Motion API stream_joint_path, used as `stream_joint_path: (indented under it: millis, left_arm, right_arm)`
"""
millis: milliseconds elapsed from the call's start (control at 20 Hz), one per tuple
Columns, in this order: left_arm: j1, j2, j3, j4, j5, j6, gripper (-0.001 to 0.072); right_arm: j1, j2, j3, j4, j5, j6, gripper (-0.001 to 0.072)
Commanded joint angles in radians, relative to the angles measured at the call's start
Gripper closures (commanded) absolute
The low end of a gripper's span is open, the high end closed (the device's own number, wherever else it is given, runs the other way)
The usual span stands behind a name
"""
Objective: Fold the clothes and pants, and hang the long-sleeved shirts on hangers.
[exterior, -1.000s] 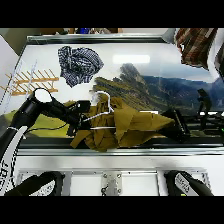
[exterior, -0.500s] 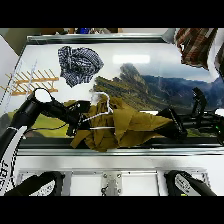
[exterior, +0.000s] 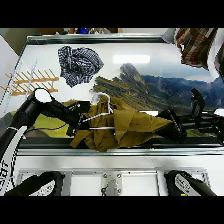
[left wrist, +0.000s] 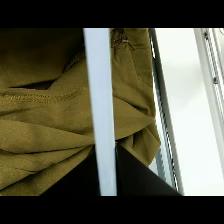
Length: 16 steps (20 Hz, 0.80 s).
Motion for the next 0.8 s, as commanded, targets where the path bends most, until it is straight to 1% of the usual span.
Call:
stream_joint_path:
  millis: [0, 300, 350, 400, 450, 550, 750]
  left_arm:
    - [0.000, 0.000, 0.000, -0.002, 0.001, -0.001, 0.0691]
    - [0.000, 0.000, 0.000, -0.002, 0.001, -0.001, 0.0691]
    - [0.000, 0.000, 0.000, -0.002, 0.001, -0.001, 0.0691]
    - [0.000, 0.000, 0.000, -0.002, 0.001, -0.001, 0.0691]
    - [0.000, 0.000, 0.000, -0.002, 0.001, -0.001, 0.0691]
    - [0.000, 0.000, 0.000, -0.002, 0.001, -0.001, 0.0691]
    - [0.000, 0.000, 0.000, -0.001, 0.002, -0.001, 0.0691]
  right_arm:
    - [-0.001, -0.001, -0.001, 0.001, 0.000, 0.000, 0.0059]
    - [-0.001, -0.001, -0.001, 0.001, 0.000, 0.000, 0.0062]
    - [-0.001, -0.001, -0.001, 0.000, 0.000, 0.000, 0.0109]
    - [-0.001, -0.001, -0.001, 0.000, 0.000, 0.000, 0.0343]
    - [-0.001, -0.001, -0.001, 0.000, 0.001, 0.000, 0.0696]
    - [-0.001, -0.001, -0.001, 0.000, 0.000, -0.035, 0.0692]
    - [-0.001, -0.001, -0.001, 0.000, 0.000, -0.049, 0.0691]
